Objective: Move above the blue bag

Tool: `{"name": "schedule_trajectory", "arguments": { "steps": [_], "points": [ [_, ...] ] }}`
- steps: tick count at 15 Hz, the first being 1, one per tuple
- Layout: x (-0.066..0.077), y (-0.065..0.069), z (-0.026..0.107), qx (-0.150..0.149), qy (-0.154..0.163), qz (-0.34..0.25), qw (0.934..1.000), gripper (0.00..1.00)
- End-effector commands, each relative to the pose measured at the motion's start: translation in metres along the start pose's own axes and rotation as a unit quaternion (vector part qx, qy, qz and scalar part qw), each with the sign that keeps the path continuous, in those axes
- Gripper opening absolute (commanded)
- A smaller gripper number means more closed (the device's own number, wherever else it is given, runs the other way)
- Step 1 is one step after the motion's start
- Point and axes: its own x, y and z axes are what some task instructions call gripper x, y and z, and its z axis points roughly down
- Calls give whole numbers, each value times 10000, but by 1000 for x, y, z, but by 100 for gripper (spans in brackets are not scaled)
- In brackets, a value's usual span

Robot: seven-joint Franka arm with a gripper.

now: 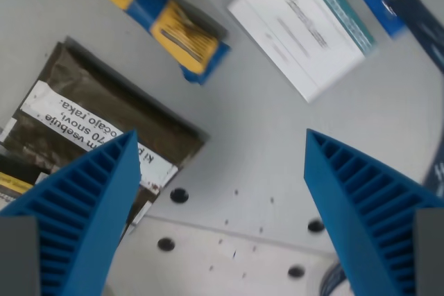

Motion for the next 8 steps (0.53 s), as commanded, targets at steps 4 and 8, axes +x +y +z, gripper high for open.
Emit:
{"name": "schedule_trajectory", "arguments": {
  "steps": [4, 8],
  "points": [
    [13, -19, 26, 49, 361, -2377, 9707, 100],
    [25, -31, 45, 23, 294, -2980, 9541, 100]
  ]
}}
